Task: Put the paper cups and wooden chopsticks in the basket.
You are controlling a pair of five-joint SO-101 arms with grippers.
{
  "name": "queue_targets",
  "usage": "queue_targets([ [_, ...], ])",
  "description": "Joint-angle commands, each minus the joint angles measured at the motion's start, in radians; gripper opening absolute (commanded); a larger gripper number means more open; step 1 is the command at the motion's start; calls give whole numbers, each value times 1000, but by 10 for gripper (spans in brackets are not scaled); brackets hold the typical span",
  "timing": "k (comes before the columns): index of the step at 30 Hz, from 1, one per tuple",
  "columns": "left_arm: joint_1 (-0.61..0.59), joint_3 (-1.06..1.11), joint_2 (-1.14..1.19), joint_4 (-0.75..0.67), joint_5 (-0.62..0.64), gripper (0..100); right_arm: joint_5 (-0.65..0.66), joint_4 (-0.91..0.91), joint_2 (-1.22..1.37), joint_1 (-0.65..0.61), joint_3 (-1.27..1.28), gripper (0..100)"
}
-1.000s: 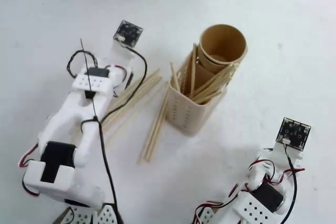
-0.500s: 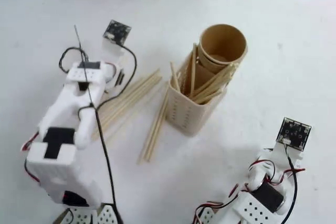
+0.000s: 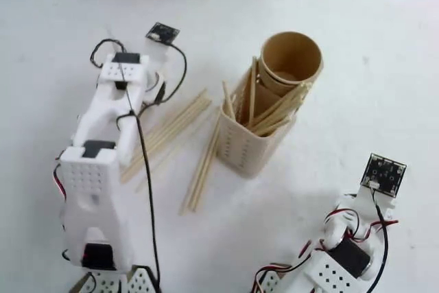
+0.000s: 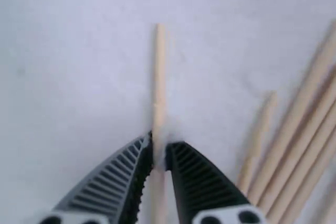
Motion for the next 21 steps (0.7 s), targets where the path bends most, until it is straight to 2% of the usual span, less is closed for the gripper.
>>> queue_targets([
  [1, -16, -152, 65, 83, 11, 30, 6, 2, 1, 5, 11, 18],
  [6, -18, -215, 50, 109, 29, 23, 6, 2, 1, 4, 11, 18],
  [12, -16, -184, -110, 110, 58, 23, 6, 2, 1, 2, 11, 18],
  [16, -5, -180, -303, 127, 60, 23, 8, 2, 1, 2, 11, 18],
  [21, 71, -183, -638, 204, 54, 23, 8, 2, 1, 1, 11, 18],
])
